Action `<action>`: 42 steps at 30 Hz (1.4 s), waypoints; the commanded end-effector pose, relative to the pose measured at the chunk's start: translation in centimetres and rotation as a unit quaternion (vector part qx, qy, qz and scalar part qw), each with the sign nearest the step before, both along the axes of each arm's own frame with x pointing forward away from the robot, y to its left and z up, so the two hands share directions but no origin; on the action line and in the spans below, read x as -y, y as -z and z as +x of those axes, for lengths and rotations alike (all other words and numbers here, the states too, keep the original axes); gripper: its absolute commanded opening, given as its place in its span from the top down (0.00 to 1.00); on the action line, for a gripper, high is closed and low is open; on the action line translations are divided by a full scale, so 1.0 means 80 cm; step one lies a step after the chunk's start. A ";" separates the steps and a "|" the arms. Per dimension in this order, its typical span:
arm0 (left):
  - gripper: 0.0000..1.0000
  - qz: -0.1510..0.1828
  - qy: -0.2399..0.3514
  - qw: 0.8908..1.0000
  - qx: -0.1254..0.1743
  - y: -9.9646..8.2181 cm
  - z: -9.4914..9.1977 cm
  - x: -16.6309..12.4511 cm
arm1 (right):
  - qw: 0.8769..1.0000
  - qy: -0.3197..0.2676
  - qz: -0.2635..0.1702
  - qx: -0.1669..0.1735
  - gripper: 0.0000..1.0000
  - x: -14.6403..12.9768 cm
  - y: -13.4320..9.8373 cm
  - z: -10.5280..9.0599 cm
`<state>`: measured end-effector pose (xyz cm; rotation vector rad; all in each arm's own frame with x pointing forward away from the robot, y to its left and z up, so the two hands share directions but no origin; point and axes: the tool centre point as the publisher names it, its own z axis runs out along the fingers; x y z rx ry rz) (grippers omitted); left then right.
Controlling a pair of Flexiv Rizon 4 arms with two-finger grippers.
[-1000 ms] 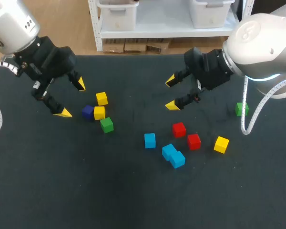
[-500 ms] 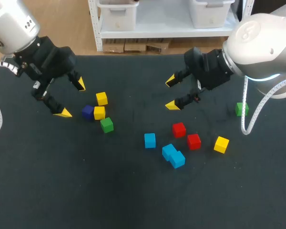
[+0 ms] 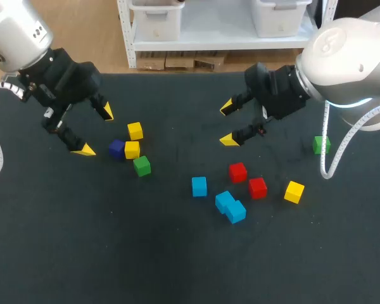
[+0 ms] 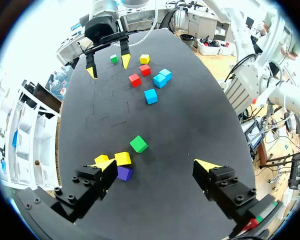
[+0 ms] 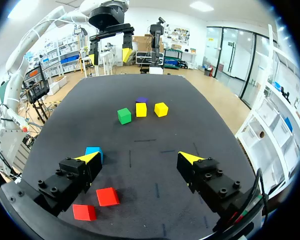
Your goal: Place the blue cubes, place green cubes on the blue cubes, place the yellow cubes on the green cubes, then place the red cubes on the yellow cubes, and place purple cube on the red cubes.
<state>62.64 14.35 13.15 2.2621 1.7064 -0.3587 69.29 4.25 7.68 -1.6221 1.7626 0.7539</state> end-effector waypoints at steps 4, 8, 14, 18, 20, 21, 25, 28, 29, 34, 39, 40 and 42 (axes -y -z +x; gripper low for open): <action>0.00 -0.001 0.001 1.000 0.001 0.001 0.000 -0.001 | 1.000 0.000 0.001 0.001 0.00 0.001 0.000 0.000; 0.00 -0.001 0.001 1.000 0.001 0.001 0.000 -0.001 | 1.000 0.000 0.001 0.001 0.00 0.001 0.000 0.000; 0.00 -0.001 0.001 1.000 0.001 0.001 0.000 -0.001 | 0.998 -0.049 -0.007 0.027 0.00 -0.002 0.001 -0.005; 0.00 -0.001 0.001 1.000 0.001 0.001 0.000 -0.001 | 0.996 -0.080 -0.024 0.038 0.00 0.002 -0.003 -0.006; 0.00 -0.001 0.001 1.000 0.001 0.001 0.000 -0.001 | 0.993 -0.098 -0.037 0.045 0.00 0.005 -0.006 -0.007; 0.00 -0.001 0.001 1.000 0.001 0.001 0.000 -0.001 | 0.992 -0.109 -0.043 0.047 0.00 0.006 -0.007 -0.007; 0.00 -0.001 0.001 1.000 0.001 0.001 0.000 -0.001 | 0.984 -0.154 -0.072 0.055 0.00 0.011 -0.012 -0.013; 0.00 -0.001 0.001 1.000 0.001 0.001 0.000 -0.001 | 0.978 -0.177 -0.095 0.060 0.00 0.011 -0.014 -0.018; 0.00 -0.001 0.001 1.000 0.001 0.001 0.000 -0.001 | 0.976 -0.184 -0.100 0.062 0.00 0.010 -0.015 -0.021; 0.00 -0.001 0.001 1.000 0.001 0.001 0.000 -0.001 | 0.976 -0.180 -0.105 0.068 0.00 0.006 -0.016 -0.036; 0.00 -0.001 0.001 1.000 0.001 0.001 0.000 -0.001 | 0.979 -0.160 -0.101 0.077 0.00 0.003 -0.017 -0.055; 0.00 -0.001 0.001 1.000 0.001 0.001 0.000 -0.001 | 0.980 -0.156 -0.100 0.078 0.00 0.003 -0.017 -0.059; 0.00 -0.001 0.001 1.000 0.001 0.001 0.000 -0.001 | 0.982 -0.141 -0.099 0.081 0.00 0.003 -0.016 -0.064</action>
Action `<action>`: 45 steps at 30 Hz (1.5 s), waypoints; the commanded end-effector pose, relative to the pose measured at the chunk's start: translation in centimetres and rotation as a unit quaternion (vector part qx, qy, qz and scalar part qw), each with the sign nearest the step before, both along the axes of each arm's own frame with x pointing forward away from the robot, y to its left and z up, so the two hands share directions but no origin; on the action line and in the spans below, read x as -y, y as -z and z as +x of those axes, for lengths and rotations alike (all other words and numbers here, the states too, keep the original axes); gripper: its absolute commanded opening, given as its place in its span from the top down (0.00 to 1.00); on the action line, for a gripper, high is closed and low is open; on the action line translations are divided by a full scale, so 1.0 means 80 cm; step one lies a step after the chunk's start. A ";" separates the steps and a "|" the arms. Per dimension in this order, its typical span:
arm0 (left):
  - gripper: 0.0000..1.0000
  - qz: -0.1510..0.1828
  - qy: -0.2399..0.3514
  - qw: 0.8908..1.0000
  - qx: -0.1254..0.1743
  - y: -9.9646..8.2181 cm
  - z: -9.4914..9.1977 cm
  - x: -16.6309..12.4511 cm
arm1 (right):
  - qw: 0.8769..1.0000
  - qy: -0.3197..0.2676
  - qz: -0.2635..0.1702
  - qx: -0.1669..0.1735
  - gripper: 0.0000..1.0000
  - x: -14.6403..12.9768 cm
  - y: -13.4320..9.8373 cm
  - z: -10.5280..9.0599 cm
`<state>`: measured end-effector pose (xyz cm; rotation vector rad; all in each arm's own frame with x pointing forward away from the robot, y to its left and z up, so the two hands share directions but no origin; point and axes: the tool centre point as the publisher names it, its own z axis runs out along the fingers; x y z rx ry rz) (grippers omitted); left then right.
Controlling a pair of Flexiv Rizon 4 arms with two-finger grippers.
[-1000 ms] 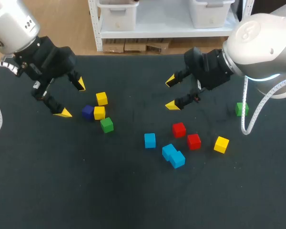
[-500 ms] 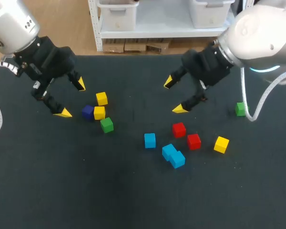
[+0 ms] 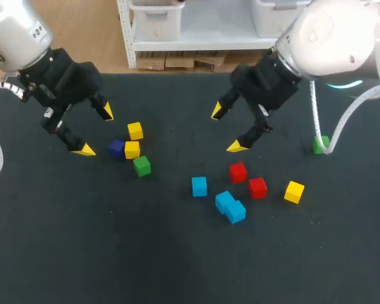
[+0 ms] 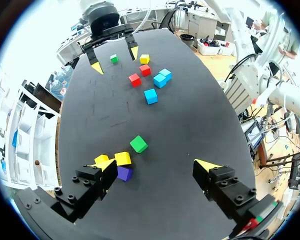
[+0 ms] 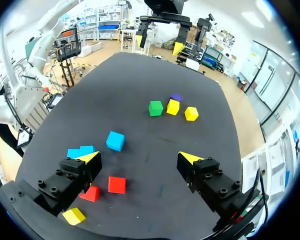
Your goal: Place the blue cubes, place green cubes on the blue cubes, place the yellow cubes on the green cubes, then place the red cubes on the yellow cubes, and place purple cube on the red cubes.
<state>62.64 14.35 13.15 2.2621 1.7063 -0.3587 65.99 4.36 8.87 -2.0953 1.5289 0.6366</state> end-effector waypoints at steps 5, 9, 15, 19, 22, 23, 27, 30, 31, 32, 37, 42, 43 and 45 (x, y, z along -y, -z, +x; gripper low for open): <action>0.00 -0.001 0.001 1.000 0.001 0.001 0.000 -0.001 | 0.997 0.068 0.002 0.033 0.00 0.008 0.000 -0.037; 0.00 -0.001 0.001 1.000 0.001 0.001 0.000 -0.001 | 0.995 0.099 0.006 0.025 0.00 0.003 0.010 -0.056; 0.00 -0.001 0.001 1.000 0.001 0.001 0.000 -0.001 | 0.992 0.126 0.015 0.005 0.00 -0.009 0.032 -0.082; 0.00 -0.001 0.001 1.000 0.001 0.001 0.000 -0.001 | 0.991 0.132 0.009 0.001 0.00 -0.016 0.041 -0.094; 0.00 -0.001 0.001 1.000 0.001 0.001 0.000 -0.001 | 0.991 0.135 0.005 -0.002 0.00 -0.019 0.045 -0.099; 0.00 -0.001 0.001 1.000 0.001 0.001 0.000 -0.001 | 0.991 0.135 0.005 -0.002 0.00 -0.019 0.046 -0.101; 0.00 -0.001 0.001 1.000 0.001 0.001 0.000 -0.001 | 0.991 0.134 -0.001 -0.014 0.00 -0.023 0.051 -0.110; 0.00 -0.001 0.001 1.000 0.001 0.001 0.000 -0.001 | 0.991 0.129 -0.007 -0.024 0.00 -0.025 0.054 -0.117; 0.00 -0.001 0.001 1.000 0.001 0.001 0.000 -0.001 | 0.991 0.130 -0.008 -0.025 0.00 -0.025 0.055 -0.119; 0.00 -0.001 0.001 1.000 0.001 0.001 0.000 -0.001 | 0.992 0.126 -0.013 -0.027 0.00 -0.026 0.056 -0.121; 0.00 -0.001 0.001 1.000 0.001 0.001 0.000 -0.001 | 0.992 0.114 -0.027 -0.039 0.00 -0.031 0.066 -0.128; 0.00 -0.001 0.001 1.000 0.001 0.001 0.000 -0.001 | 0.992 0.107 -0.046 -0.048 0.00 -0.029 0.074 -0.132; 0.00 -0.001 0.001 1.000 0.001 0.001 0.000 -0.001 | 0.992 0.105 -0.052 -0.049 0.00 -0.028 0.076 -0.132; 0.00 -0.001 0.001 1.000 0.001 0.001 0.000 -0.001 | 0.992 0.104 -0.056 -0.050 0.00 -0.026 0.080 -0.134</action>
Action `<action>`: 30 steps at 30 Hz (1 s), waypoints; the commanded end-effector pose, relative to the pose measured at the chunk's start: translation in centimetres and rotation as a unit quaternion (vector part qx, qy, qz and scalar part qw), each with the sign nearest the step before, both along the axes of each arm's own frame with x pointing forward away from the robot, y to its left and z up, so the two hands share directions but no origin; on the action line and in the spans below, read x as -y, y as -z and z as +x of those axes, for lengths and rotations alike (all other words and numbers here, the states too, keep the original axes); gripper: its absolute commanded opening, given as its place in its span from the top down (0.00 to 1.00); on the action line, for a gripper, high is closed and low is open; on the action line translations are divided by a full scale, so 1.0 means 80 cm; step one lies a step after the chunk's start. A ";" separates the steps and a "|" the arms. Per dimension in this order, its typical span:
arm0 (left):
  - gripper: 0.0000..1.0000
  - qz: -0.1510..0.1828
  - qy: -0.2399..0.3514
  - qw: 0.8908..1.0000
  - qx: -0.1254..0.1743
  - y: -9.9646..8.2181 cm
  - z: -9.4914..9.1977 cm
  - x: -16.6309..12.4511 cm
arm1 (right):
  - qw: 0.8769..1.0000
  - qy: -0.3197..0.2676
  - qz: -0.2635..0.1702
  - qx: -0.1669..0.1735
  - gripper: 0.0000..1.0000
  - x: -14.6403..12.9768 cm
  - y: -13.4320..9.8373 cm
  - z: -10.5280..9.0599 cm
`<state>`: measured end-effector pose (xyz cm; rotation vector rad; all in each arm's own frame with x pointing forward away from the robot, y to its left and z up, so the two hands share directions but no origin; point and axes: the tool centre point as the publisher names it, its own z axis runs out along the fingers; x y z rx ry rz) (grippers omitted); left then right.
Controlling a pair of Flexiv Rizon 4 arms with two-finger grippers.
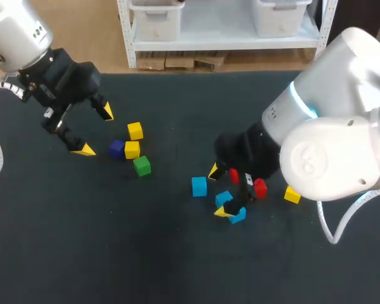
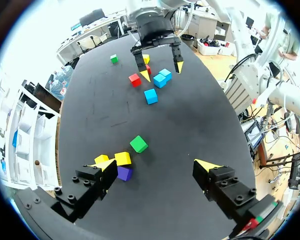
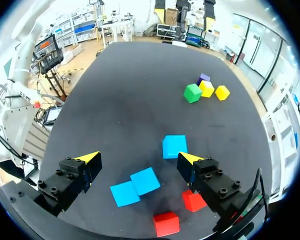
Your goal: Place the blue cubes, place green cubes on the blue cubes, place the yellow cubes on the green cubes, then place the red cubes on the yellow cubes, and place purple cube on the red cubes.
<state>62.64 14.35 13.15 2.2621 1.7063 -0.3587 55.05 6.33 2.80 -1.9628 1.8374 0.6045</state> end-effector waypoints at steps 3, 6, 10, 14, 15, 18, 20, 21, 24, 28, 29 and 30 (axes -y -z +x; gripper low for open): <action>0.00 -0.001 0.001 1.000 0.001 0.001 0.000 -0.001 | 1.000 -0.003 -0.021 -0.005 0.00 0.003 0.010 0.000; 0.00 -0.001 0.001 1.000 0.001 0.001 0.000 -0.001 | 0.999 -0.002 -0.033 -0.011 0.00 0.010 0.018 0.000; 0.00 -0.001 0.001 1.000 0.001 0.001 0.000 -0.001 | 0.999 0.004 -0.047 -0.011 0.00 0.020 0.030 0.001; 0.00 -0.001 0.001 1.000 0.001 0.001 0.000 -0.001 | 0.998 0.013 -0.055 -0.007 0.00 0.028 0.035 0.005; 0.00 -0.001 0.001 1.000 0.001 0.001 0.000 -0.001 | 0.998 0.015 -0.055 -0.006 0.00 0.030 0.035 0.006; 0.00 -0.001 0.001 1.000 0.001 0.001 0.000 -0.001 | 0.998 0.021 -0.063 -0.001 0.00 0.037 0.034 0.009; 0.00 -0.001 0.001 1.000 0.001 0.001 0.000 -0.001 | 0.997 0.023 -0.069 0.004 0.00 0.040 0.032 0.011; 0.00 -0.001 0.001 1.000 0.001 0.001 0.000 -0.001 | 0.997 0.024 -0.070 0.005 0.00 0.043 0.032 0.012; 0.00 -0.001 0.001 1.000 0.001 0.001 0.000 -0.001 | 0.997 0.030 -0.074 0.008 0.00 0.049 0.030 0.016; 0.00 -0.001 0.001 1.000 0.001 0.001 0.000 -0.001 | 0.996 0.034 -0.083 0.015 0.00 0.054 0.028 0.022; 0.00 -0.001 0.001 1.000 0.001 0.001 0.000 -0.001 | 0.995 0.035 -0.087 0.018 0.00 0.055 0.028 0.024; 0.00 -0.001 0.001 1.000 0.001 0.001 0.000 -0.001 | 0.995 0.034 -0.092 0.021 0.00 0.057 0.028 0.026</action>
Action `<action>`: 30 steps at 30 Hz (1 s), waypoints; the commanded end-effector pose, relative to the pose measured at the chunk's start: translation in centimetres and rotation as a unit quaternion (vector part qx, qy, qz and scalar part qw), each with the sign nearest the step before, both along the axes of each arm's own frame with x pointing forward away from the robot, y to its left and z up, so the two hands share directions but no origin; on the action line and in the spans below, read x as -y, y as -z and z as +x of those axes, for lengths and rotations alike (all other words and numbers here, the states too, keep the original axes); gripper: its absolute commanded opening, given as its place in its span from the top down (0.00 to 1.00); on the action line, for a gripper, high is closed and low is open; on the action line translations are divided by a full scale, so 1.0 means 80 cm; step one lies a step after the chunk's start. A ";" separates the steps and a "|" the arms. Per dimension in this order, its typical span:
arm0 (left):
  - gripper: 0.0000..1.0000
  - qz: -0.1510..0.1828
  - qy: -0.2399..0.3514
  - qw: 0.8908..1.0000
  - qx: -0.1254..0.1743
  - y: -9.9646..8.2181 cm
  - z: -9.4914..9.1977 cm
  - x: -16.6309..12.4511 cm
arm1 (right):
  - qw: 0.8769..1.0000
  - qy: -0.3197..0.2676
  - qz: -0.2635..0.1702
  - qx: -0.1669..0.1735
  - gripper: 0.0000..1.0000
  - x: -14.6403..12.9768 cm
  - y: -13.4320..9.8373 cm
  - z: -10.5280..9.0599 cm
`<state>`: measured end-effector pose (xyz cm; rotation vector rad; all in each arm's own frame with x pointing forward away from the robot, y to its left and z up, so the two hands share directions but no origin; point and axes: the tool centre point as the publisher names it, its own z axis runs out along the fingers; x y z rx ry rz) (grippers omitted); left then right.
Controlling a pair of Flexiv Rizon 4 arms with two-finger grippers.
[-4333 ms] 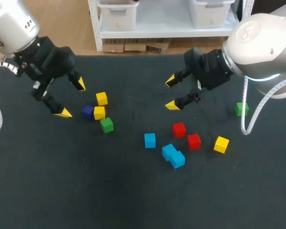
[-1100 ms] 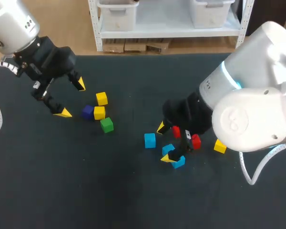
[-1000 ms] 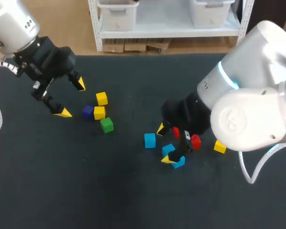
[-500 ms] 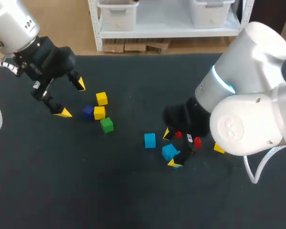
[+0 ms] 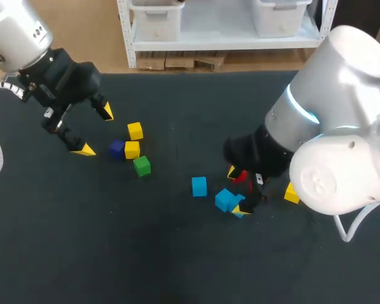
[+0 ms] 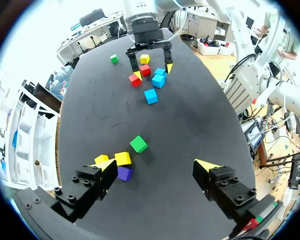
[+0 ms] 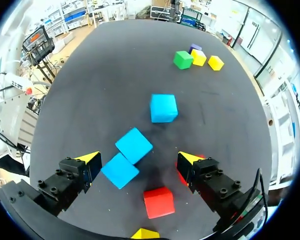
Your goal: Place the blue cubes, place green cubes on the blue cubes, place the yellow cubes on the green cubes, then place the red cubes on the yellow cubes, and place purple cube on the red cubes.
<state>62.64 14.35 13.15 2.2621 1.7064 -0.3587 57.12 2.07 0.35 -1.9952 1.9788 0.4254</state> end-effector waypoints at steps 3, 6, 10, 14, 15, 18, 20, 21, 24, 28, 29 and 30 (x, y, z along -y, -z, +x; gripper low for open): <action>0.00 -0.001 0.001 1.000 0.001 0.001 0.000 -0.001 | 1.000 0.003 -0.020 0.014 0.00 0.008 -0.003 0.006; 0.00 -0.001 0.001 1.000 0.001 0.001 0.000 -0.001 | 1.000 0.000 -0.023 0.015 0.00 0.010 -0.004 0.010; 0.00 -0.001 0.001 1.000 0.001 0.001 0.000 -0.001 | 1.000 -0.024 -0.010 0.014 0.00 0.005 -0.006 0.009; 0.00 -0.001 0.001 1.000 0.001 0.001 0.000 -0.001 | 0.999 -0.046 -0.007 0.004 0.00 0.000 -0.003 0.005; 0.00 -0.001 0.001 1.000 0.001 0.001 0.000 -0.001 | 0.999 -0.054 -0.005 0.001 0.00 -0.001 -0.003 0.004; 0.00 -0.001 0.001 1.000 0.001 0.001 0.000 -0.001 | 0.998 -0.069 0.007 -0.001 0.00 -0.006 -0.001 0.003; 0.00 -0.001 0.001 1.000 0.001 0.001 0.000 -0.001 | 0.997 -0.076 0.013 0.003 0.00 -0.010 0.000 0.004; 0.00 -0.001 0.001 1.000 0.001 0.001 0.000 -0.001 | 0.996 -0.083 0.015 0.008 0.00 -0.013 0.000 0.005; 0.00 -0.001 0.001 1.000 0.001 0.001 0.000 -0.001 | 0.994 -0.102 0.016 0.020 0.00 -0.021 -0.002 0.009; 0.00 -0.001 0.001 1.000 0.001 0.001 0.000 -0.001 | 0.994 -0.109 0.013 0.021 0.00 -0.029 -0.003 0.013; 0.00 -0.001 0.001 1.000 0.001 0.001 0.000 -0.001 | 0.994 -0.111 0.013 0.021 0.00 -0.030 -0.003 0.013; 0.00 -0.001 0.001 1.000 0.001 0.001 0.000 -0.001 | 0.993 -0.113 0.011 0.022 0.00 -0.031 -0.004 0.013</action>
